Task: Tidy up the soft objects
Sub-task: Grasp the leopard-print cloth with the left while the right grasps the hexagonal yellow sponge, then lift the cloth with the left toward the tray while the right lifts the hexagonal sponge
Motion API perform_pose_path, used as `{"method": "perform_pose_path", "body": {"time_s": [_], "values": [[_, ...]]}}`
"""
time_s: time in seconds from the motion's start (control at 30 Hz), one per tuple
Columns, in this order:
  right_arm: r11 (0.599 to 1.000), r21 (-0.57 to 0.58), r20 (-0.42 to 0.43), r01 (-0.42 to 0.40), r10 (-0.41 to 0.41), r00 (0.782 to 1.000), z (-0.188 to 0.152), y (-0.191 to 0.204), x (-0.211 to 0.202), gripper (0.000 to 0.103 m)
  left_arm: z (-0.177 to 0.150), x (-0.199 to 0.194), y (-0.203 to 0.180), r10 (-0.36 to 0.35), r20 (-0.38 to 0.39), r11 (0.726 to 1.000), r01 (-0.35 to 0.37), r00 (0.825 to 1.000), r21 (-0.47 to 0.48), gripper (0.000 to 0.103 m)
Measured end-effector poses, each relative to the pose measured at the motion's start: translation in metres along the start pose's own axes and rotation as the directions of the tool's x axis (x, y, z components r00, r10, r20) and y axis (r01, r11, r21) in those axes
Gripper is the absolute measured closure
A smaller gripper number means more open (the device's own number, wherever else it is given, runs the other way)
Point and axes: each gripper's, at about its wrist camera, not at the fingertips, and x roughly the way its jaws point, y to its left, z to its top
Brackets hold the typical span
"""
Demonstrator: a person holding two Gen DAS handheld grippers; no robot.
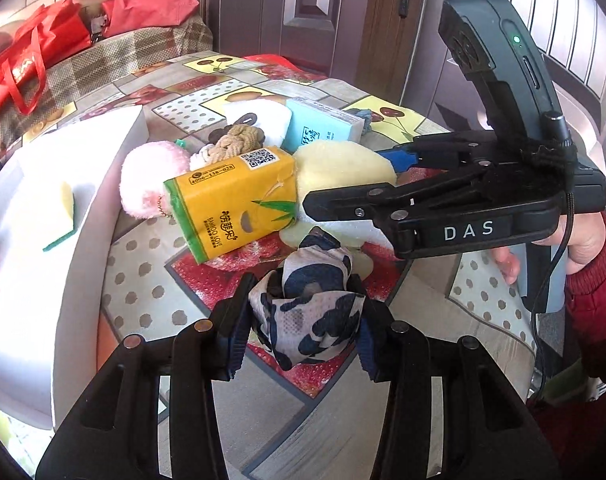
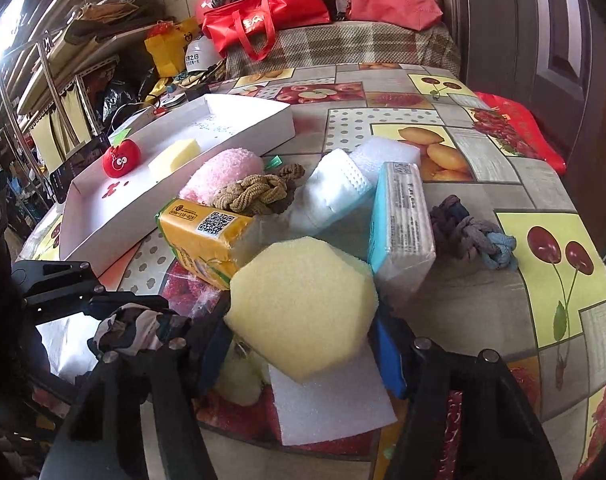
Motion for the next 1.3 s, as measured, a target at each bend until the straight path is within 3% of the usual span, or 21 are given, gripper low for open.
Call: {"method": "perform_pose_path", "body": {"time_s": [0.17,0.27,0.4,0.5,0.67,0.9,1.1,1.17,1.3], "values": [[1.0,-0.002,0.11,0.028,-0.027,0.994,-0.003,0.002,-0.024,0.046,-0.004,-0.024,0.002,0.03,0.113,1.0,-0.029,0.993,-0.005,0.059],[0.998,0.002,0.24,0.059,-0.058,0.969,-0.005,0.005,-0.048,0.046,-0.008,-0.043,0.004,0.065,0.212,0.998,-0.064,0.975,-0.012,0.059],[0.996,0.029,0.453,0.089,-0.092,0.887,-0.005,0.011,-0.077,0.046,-0.014,-0.068,0.01,0.177,0.347,0.984,-0.177,0.921,-0.031,0.059],[0.994,0.06,0.533,0.086,-0.105,0.839,-0.009,0.016,-0.082,0.046,-0.022,-0.087,0.026,0.213,0.417,0.977,-0.186,0.884,-0.103,0.059],[0.994,0.065,0.573,0.093,-0.114,0.812,-0.013,0.027,-0.082,0.046,-0.036,-0.109,0.046,0.33,0.455,0.944,-0.294,0.827,-0.151,0.059],[0.996,0.04,0.573,0.079,-0.087,0.815,-0.013,0.044,-0.077,0.046,-0.051,-0.123,0.079,0.413,0.445,0.91,-0.336,0.795,-0.245,0.059],[0.997,-0.005,0.568,0.081,-0.064,0.82,-0.008,0.062,-0.068,0.046,-0.056,-0.122,0.093,0.472,0.423,0.881,-0.397,0.773,-0.257,0.059],[0.997,-0.014,0.566,0.079,-0.057,0.823,-0.006,0.065,-0.065,0.046,-0.058,-0.121,0.103,0.49,0.41,0.871,-0.413,0.769,-0.265,0.059],[0.997,-0.038,0.549,0.065,-0.033,0.835,0.0,0.074,-0.056,0.046,-0.061,-0.12,0.124,0.49,0.376,0.866,-0.389,0.786,-0.315,0.059]]}}
